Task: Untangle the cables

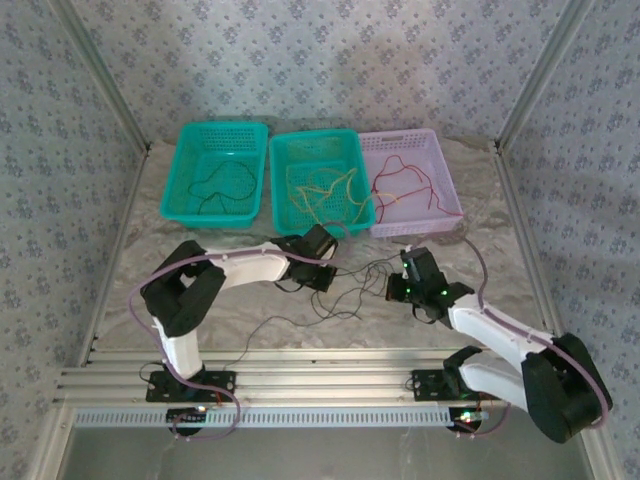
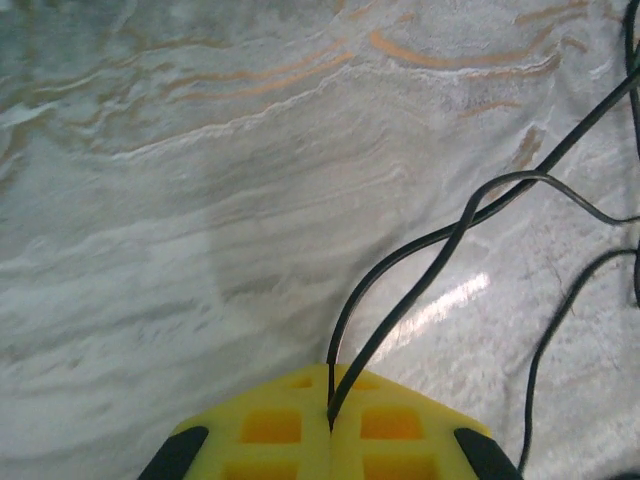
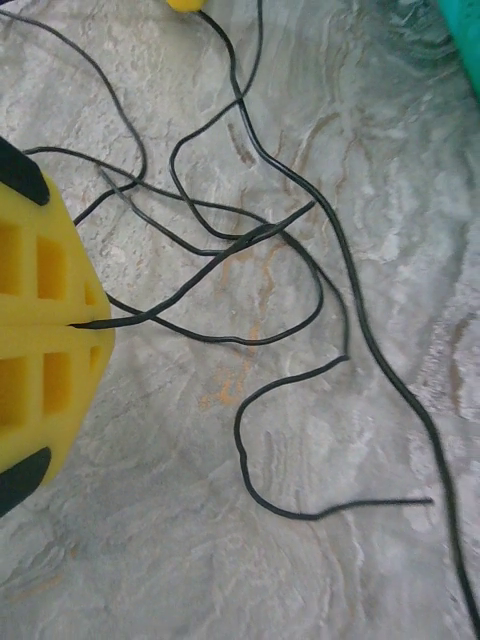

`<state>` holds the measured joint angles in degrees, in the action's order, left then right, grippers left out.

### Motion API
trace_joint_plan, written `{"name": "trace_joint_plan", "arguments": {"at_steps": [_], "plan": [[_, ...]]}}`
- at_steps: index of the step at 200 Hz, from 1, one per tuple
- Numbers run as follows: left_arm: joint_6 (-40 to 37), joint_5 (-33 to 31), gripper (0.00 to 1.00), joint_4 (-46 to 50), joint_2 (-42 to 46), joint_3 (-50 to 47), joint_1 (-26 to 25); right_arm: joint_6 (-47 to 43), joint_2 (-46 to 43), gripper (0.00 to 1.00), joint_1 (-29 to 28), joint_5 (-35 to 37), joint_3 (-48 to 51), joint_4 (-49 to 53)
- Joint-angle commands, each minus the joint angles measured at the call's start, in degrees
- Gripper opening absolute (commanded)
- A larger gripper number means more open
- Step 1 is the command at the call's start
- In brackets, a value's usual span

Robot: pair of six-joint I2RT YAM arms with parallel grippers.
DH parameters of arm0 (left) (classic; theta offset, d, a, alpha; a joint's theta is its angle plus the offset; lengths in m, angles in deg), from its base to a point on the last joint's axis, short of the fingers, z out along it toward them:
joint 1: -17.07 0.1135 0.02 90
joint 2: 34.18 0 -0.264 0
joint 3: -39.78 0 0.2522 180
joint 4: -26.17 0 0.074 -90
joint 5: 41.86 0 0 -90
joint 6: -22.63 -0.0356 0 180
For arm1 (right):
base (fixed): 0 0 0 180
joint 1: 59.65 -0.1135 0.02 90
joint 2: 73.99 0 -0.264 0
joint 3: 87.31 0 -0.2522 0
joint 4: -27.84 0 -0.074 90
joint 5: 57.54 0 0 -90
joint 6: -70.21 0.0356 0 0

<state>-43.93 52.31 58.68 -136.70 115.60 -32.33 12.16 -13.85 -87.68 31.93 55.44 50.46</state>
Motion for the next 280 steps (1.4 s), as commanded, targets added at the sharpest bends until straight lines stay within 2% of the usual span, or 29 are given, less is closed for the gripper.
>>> {"name": "trace_joint_plan", "arguments": {"at_steps": [1, 20, 53, 104, 141, 161, 179, 221, 262, 280], "plan": [[0.1, -3.8, 0.00, 5.1, 10.5, 1.8, 1.1, 0.3, -3.3, 0.00, 1.5, 1.2, -0.2, 5.1], [0.2, -5.3, 0.00, 9.0, 18.6, 3.3, 3.3, 1.7, -6.9, 0.00, 5.4, -0.8, 0.7, 6.7], [-1.6, -5.2, 0.00, 16.9, 29.7, 8.6, 9.7, 2.5, -14.4, 0.00, 16.6, -6.7, 2.3, 8.2], [-7.2, -4.5, 0.00, 32.0, 34.7, 23.7, 15.8, 1.0, -16.7, 0.00, 25.1, -12.2, -0.8, 11.3], [-9.5, -6.1, 0.00, 37.6, 37.0, 33.9, 21.1, 1.2, -15.8, 0.00, 28.3, -15.4, -3.1, 9.1], [-10.4, -6.4, 0.00, 39.7, 36.3, 39.4, 22.2, 1.1, -14.7, 0.00, 27.2, -18.2, -5.1, 8.0], [-10.1, -5.4, 0.00, 40.3, 35.8, 41.2, 22.3, -0.6, -14.0, 0.00, 23.7, -19.7, -8.4, 7.1], [-9.7, -4.7, 0.00, 38.2, 37.2, 37.4, 22.4, -7.3, -10.0, 0.00, 10.9, -18.4, -22.5, 11.1], [-9.9, -5.0, 0.00, 36.9, 40.0, 33.4, 23.2, -9.5, -1.2, 0.00, 3.8, -20.1, -39.4, 14.8], [-9.7, -6.2, 0.00, 37.0, 40.8, 33.1, 23.4, -10.2, 2.1, 0.00, 0.1, -19.1, -43.8, 15.2]]}}
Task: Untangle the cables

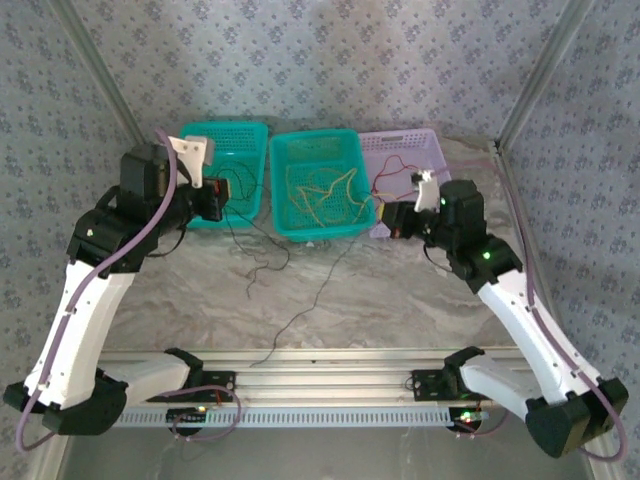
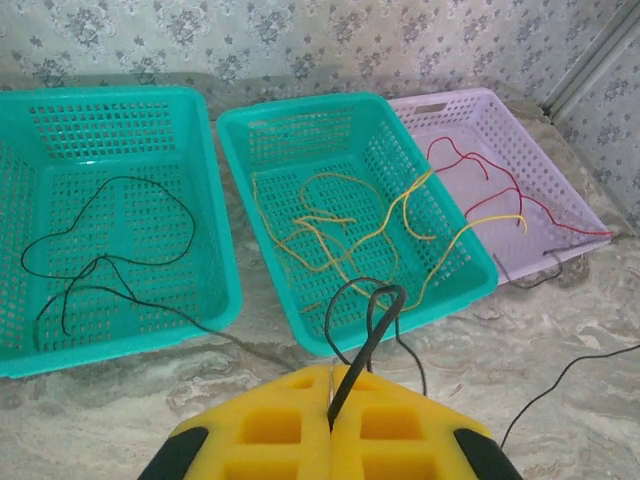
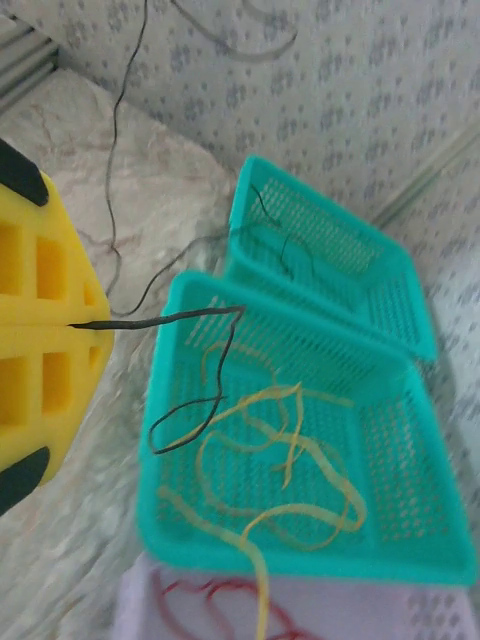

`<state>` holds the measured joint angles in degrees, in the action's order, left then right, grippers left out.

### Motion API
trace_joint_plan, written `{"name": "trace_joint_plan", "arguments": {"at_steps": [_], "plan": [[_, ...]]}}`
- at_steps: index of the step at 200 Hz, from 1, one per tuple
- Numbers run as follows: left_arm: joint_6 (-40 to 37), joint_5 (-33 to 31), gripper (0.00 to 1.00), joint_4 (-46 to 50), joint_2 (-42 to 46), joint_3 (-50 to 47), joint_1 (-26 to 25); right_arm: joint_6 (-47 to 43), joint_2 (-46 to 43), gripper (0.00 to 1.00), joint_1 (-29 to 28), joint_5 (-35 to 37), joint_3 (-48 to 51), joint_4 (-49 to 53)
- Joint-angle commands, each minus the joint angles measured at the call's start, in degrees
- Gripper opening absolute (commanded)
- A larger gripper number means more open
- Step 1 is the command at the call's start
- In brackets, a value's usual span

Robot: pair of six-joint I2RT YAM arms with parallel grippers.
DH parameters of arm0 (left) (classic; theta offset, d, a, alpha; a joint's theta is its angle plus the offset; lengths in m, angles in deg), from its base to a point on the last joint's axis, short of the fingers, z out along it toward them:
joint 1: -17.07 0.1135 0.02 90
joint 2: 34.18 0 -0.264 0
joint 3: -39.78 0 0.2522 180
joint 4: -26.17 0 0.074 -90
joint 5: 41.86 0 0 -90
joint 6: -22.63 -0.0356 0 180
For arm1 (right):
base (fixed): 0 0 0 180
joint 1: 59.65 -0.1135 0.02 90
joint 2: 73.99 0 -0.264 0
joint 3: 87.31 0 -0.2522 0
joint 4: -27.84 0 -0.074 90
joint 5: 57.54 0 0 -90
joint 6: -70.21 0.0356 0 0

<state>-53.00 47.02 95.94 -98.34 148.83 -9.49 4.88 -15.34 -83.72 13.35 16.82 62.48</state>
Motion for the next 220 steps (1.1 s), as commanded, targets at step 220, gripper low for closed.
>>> {"name": "trace_joint_plan", "arguments": {"at_steps": [220], "plan": [[-16.6, -14.7, 0.00, -40.0, -8.7, 16.8, 10.0, -6.8, 6.0, 0.00, -16.0, -0.5, -2.4, -1.2]]}}
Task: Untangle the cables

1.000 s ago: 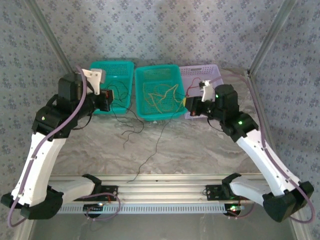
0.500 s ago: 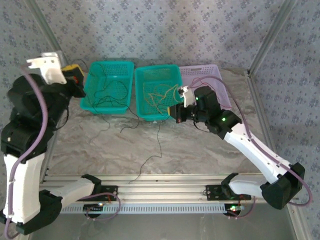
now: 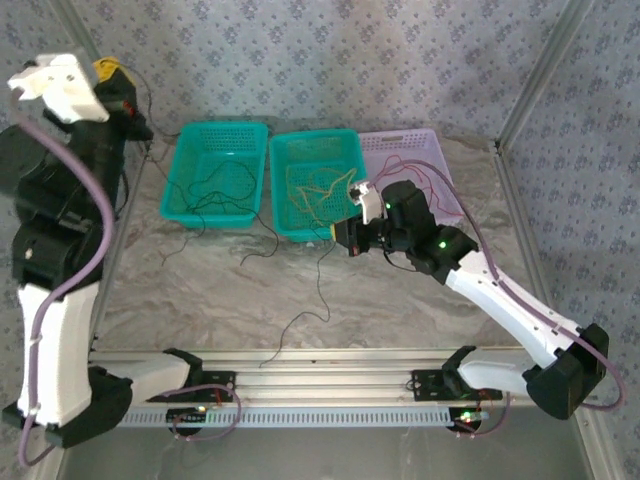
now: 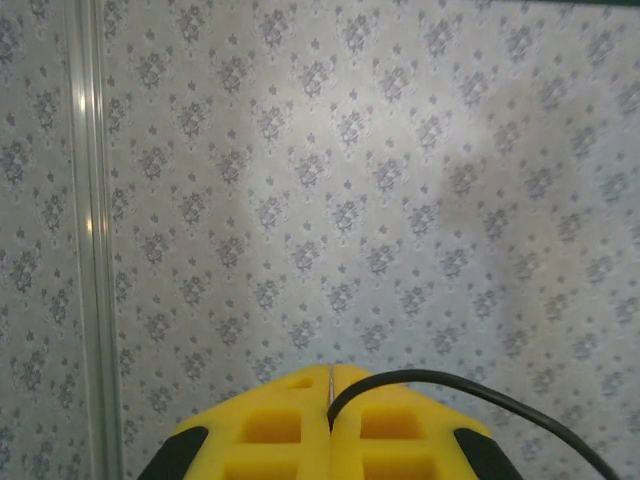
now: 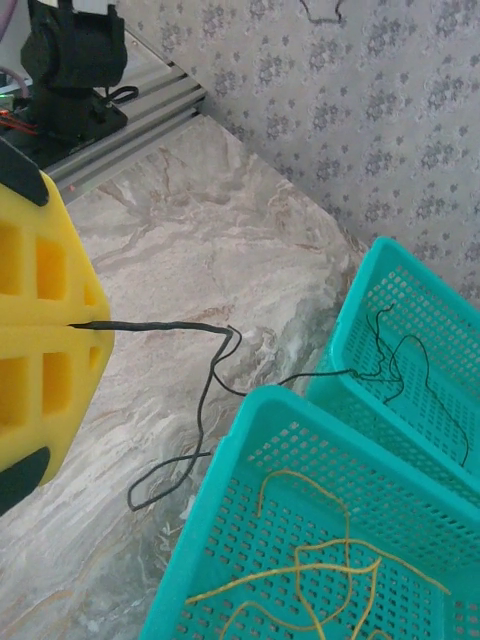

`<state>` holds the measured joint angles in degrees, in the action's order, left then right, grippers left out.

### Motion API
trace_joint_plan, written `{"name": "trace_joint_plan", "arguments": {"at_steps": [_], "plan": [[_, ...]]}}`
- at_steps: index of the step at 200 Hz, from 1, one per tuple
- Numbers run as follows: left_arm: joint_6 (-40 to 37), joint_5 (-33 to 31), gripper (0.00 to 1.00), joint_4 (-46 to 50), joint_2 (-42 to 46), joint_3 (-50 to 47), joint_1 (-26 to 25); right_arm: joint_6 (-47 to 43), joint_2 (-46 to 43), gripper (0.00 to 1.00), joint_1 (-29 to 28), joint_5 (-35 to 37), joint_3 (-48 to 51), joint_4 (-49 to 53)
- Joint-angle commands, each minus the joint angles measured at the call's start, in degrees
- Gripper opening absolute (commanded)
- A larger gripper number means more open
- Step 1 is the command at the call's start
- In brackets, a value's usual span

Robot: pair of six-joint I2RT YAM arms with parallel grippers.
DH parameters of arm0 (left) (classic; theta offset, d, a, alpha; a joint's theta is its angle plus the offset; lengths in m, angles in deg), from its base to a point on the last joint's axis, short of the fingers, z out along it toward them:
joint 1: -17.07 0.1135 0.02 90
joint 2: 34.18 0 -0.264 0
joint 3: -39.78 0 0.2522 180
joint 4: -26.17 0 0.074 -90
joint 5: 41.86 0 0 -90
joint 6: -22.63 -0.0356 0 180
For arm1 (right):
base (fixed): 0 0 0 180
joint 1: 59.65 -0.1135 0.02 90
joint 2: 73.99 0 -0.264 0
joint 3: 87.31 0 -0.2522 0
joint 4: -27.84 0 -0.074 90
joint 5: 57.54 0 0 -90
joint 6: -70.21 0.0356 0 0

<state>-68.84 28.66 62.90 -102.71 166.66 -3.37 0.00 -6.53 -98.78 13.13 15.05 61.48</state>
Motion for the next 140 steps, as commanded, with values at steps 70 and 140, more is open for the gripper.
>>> {"name": "trace_joint_plan", "arguments": {"at_steps": [70, 140], "plan": [[9.2, 11.0, 0.00, -16.8, -17.5, -6.3, 15.3, -3.8, -8.8, 0.00, -1.8, -0.7, 0.1, 3.0], [16.9, 15.0, 0.00, -24.1, -27.4, -17.3, 17.4, -4.1, -10.8, 0.00, -1.9, -0.3, 3.1, 4.2]]}}
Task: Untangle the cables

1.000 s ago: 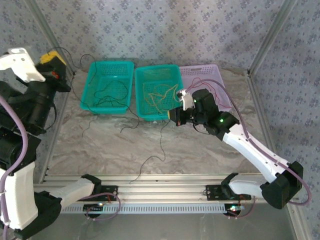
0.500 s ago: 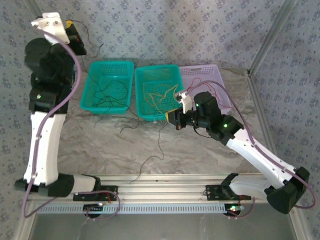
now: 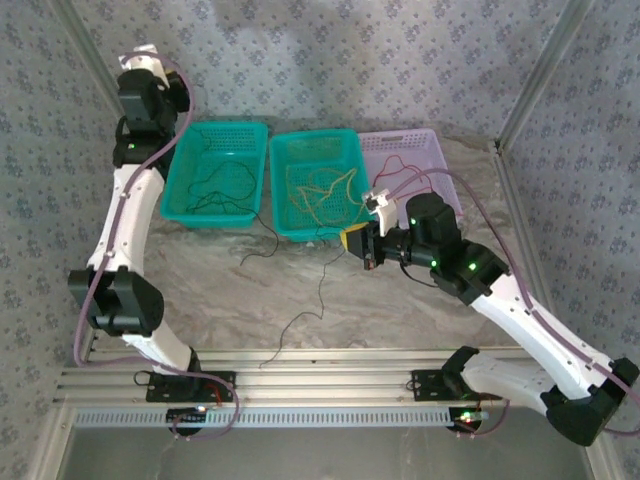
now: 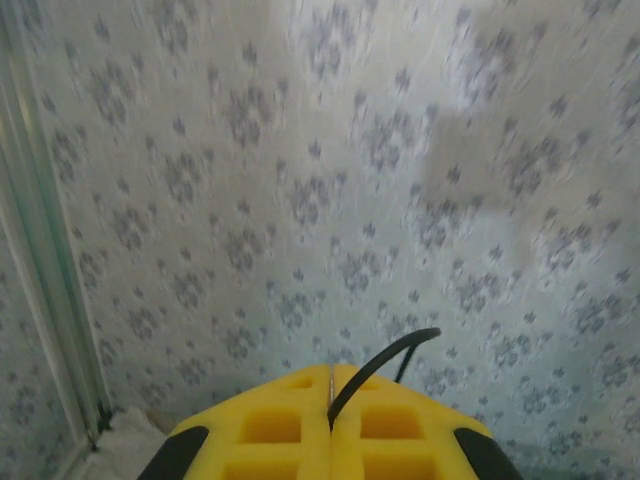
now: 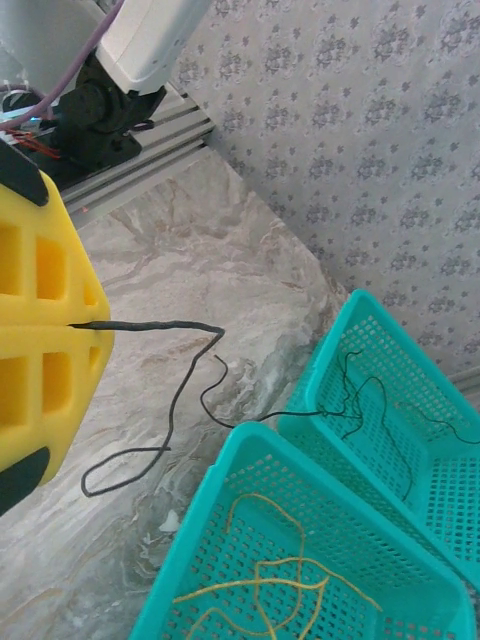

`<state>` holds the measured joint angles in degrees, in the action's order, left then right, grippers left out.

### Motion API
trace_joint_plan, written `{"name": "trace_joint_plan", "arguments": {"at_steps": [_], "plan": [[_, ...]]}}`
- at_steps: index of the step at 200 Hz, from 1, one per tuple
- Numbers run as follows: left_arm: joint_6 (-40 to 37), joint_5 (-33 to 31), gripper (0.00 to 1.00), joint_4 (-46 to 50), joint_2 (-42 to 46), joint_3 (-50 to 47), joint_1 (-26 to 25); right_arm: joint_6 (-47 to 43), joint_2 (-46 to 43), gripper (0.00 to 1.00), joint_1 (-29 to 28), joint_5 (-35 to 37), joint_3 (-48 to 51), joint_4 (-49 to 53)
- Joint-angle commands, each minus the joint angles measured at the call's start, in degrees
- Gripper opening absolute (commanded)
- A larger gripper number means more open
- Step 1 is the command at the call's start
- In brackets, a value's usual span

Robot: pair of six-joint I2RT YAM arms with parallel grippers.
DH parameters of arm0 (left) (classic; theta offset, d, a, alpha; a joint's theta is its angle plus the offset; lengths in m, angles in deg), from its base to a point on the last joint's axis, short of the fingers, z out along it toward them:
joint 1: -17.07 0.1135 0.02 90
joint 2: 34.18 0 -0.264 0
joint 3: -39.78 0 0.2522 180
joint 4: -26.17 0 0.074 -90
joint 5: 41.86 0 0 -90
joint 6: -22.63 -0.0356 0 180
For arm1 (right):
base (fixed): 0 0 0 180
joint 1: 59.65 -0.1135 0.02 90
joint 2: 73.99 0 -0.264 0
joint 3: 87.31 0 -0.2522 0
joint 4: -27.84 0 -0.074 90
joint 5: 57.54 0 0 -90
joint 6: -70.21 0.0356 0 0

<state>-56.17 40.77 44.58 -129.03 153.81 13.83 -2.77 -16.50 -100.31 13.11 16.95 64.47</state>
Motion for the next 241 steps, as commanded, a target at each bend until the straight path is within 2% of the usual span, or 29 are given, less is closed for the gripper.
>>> {"name": "trace_joint_plan", "arguments": {"at_steps": [1, 54, 61, 70, 78, 84, 113, 119, 139, 170, 193, 214, 241], "plan": [[4.3, 3.0, 0.00, -5.9, -1.1, -4.7, 0.2, -1.3, -0.8, 0.00, -0.4, -0.3, 1.2, 1.2], [8.5, 2.9, 0.00, -7.0, -5.9, -14.4, -0.2, -1.3, 0.3, 0.00, -0.4, -1.7, 0.7, 0.7], [9.1, 3.1, 0.13, -6.6, -6.5, -15.0, -0.2, -1.2, 0.2, 0.00, -0.4, -1.8, 0.5, 0.8], [10.1, 4.2, 0.47, -5.8, -7.6, -15.3, -0.1, -1.1, 0.1, 0.00, -0.5, -2.0, 0.5, 0.9], [11.0, 5.5, 0.65, -4.5, -8.2, -14.9, -0.2, -1.1, -0.2, 0.00, -0.6, -1.9, 0.5, 1.0], [11.4, 6.1, 0.72, -3.6, -8.4, -14.6, -0.4, -0.9, -0.4, 0.00, -0.6, -1.9, 0.5, 1.0], [14.5, 7.4, 0.92, -0.5, -4.8, -15.3, -2.4, -0.8, -1.0, 0.00, -0.7, -1.2, -0.1, 1.6], [14.6, 7.3, 0.99, 0.7, -3.7, -15.5, -3.1, -0.9, -1.2, 0.00, -0.7, -1.2, -0.2, 1.7], [16.2, 4.3, 1.00, 8.0, 0.6, -15.7, -5.9, -1.0, -1.9, 0.00, -0.8, -0.8, -0.5, 2.0], [22.2, -1.9, 1.00, 16.4, 8.8, -21.5, -11.6, -1.1, -2.6, 0.00, -0.6, 1.0, -0.5, 2.6], [27.1, 0.0, 1.00, 11.8, 16.8, -32.6, -15.5, -1.4, -2.4, 0.00, -0.5, 0.8, -1.5, 3.3], [25.9, 0.5, 1.00, 7.4, 21.0, -39.9, -20.1, -2.4, -3.1, 0.00, -0.2, 0.7, -2.8, 4.4], [23.2, -6.1, 1.00, 5.7, 23.4, -47.0, -27.4, -2.6, -3.7, 0.00, 0.5, 0.2, -3.8, 4.6]]}}
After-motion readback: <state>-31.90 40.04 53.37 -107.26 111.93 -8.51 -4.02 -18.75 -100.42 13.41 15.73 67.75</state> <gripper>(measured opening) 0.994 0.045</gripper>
